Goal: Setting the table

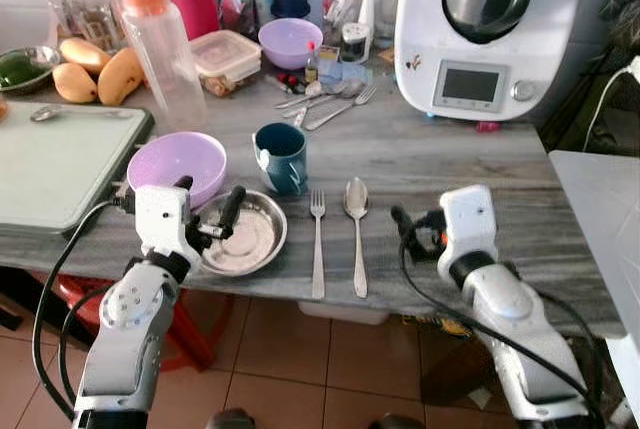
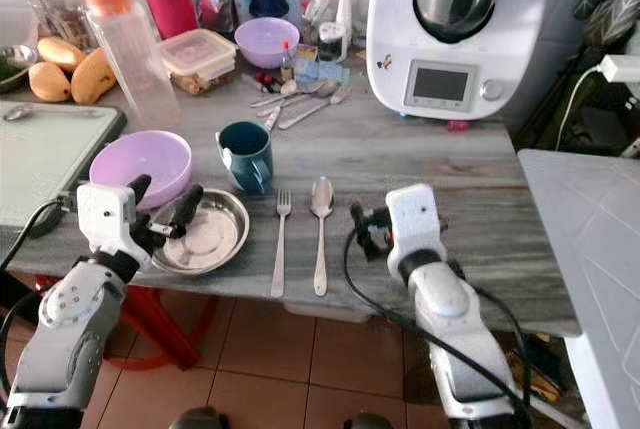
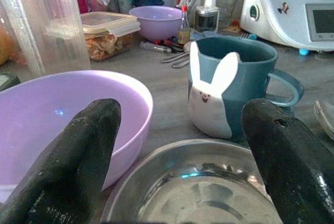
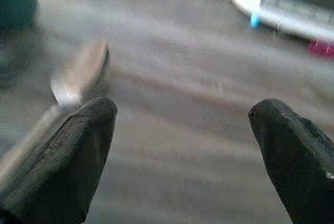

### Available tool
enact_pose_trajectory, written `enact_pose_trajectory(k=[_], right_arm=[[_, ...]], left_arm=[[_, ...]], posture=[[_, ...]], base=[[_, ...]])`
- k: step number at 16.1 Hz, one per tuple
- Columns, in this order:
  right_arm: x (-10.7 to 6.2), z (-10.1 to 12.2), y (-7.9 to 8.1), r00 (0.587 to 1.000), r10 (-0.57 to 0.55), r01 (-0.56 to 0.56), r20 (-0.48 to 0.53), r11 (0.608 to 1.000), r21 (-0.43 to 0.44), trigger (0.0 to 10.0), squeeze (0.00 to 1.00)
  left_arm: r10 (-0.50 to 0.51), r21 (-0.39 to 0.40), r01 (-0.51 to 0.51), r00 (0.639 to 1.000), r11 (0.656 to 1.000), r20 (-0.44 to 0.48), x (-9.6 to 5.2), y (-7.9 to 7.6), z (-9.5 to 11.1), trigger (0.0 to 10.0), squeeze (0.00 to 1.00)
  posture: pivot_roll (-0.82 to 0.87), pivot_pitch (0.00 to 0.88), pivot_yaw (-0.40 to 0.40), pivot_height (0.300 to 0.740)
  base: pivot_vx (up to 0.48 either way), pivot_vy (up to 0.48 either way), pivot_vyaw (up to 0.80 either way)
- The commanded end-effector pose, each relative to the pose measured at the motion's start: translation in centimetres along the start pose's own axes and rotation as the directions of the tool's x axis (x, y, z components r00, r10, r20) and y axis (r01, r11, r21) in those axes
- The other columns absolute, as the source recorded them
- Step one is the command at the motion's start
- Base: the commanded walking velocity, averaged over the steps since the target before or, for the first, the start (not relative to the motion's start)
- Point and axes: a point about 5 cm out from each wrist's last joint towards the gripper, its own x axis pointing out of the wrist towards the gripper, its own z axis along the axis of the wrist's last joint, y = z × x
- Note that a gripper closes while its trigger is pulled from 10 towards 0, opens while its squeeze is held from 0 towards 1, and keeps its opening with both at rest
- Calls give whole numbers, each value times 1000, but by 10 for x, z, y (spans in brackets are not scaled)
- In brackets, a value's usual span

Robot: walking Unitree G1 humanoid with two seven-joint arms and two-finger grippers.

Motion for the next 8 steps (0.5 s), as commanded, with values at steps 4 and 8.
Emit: enact_pose_trajectory(k=[4, 8], right_arm=[[4, -27, 7, 984, 49, -52, -174, 999, -11, 10000, 1000], [14, -31, 11, 975, 90, -88, -201, 996, 21, 10000, 1000]], left_arm=[[-6, 19, 6, 1000, 1000, 2, -2, 1, 2, 10000, 0], [-8, 21, 8, 1000, 1000, -4, -6, 0, 2, 10000, 0]], posture=[[11, 0, 27, 740], [19, 16, 28, 740]], base=[[0, 0, 0], [0, 0, 0]])
